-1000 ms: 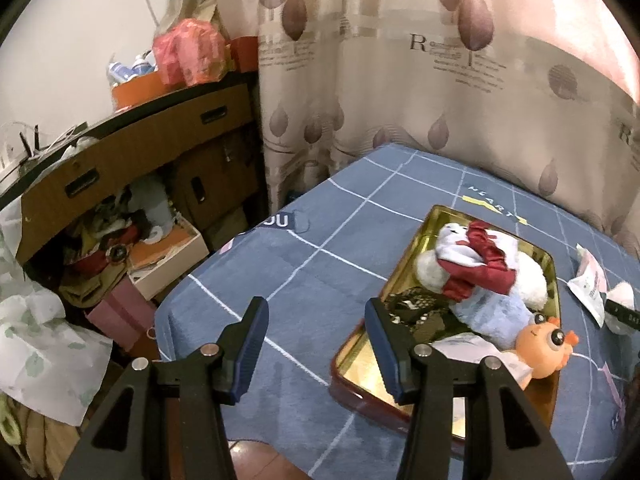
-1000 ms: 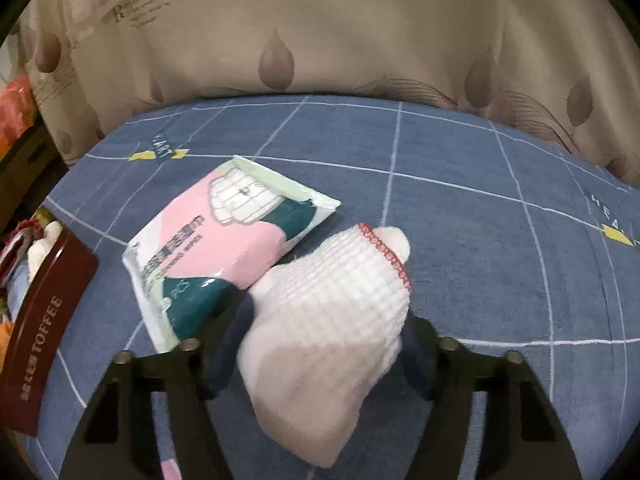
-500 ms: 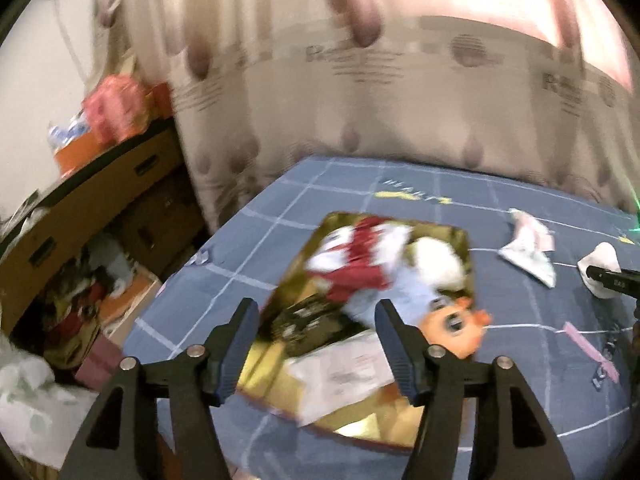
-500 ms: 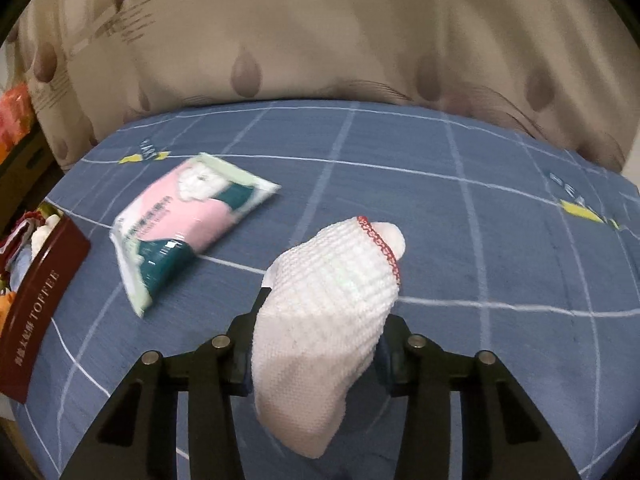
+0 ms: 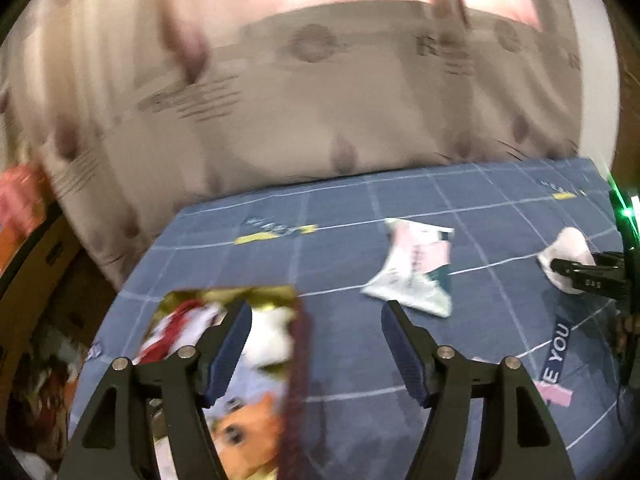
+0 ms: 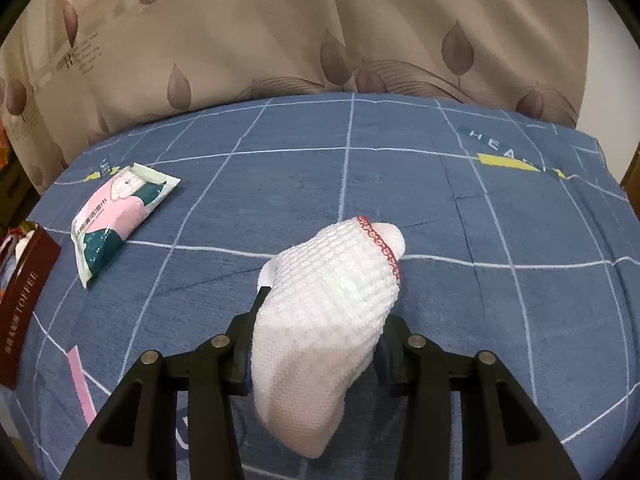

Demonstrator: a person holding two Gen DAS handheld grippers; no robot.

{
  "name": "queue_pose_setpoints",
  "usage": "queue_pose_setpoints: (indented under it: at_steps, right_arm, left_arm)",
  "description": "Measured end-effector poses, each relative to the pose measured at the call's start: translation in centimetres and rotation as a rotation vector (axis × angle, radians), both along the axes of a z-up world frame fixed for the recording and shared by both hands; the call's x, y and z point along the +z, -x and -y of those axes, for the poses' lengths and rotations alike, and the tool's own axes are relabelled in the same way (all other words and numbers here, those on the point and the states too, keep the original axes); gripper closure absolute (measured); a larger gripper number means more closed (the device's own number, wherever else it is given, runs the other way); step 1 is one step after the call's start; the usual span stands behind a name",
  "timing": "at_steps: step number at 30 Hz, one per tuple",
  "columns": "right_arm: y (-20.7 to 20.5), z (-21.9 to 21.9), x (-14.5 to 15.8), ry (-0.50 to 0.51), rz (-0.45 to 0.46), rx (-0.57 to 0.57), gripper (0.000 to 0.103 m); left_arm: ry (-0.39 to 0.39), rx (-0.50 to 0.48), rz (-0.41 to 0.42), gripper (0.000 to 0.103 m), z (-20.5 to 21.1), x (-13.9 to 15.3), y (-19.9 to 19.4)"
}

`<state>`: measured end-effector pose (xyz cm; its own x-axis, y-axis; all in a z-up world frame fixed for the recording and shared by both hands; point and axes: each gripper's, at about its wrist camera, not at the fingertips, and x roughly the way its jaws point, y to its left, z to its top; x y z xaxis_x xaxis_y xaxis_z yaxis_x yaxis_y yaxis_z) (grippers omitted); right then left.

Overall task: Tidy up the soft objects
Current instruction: 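Grasp the pink cleaning wipes pack with the left gripper while the right gripper holds the sock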

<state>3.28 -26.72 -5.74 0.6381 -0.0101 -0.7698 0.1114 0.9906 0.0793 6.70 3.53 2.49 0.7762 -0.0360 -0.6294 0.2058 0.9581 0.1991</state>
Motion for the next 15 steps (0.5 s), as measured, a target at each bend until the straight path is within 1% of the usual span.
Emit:
queue_pose_setpoints:
  at_steps: [3, 6, 9, 15]
  right_arm:
    - [-0.1, 0.2, -0.1, -0.016, 0.002, -0.001, 0.061]
    - [-0.1, 0.3, -0.3, -0.022, 0.001, 0.0, 0.061]
    - [-0.1, 0.5, -0.4, -0.039, 0.0, 0.001, 0.06]
    - [0.0, 0.4, -0.4, -0.035, -0.001, 0.004, 0.059]
  left_arm:
    - [-0.044, -0.058, -0.046, 0.033, 2.8, -1.1, -2.0]
    - [-0.078, -0.088, -0.08, 0.033, 5.0, -2.1, -3.9]
    - [-0.082, -0.107, -0.121, 0.033, 6.5, -3.2, -5.8]
    - [-0.112, -0.137, -0.167, 0.032, 8.9, -5.0, -9.0]
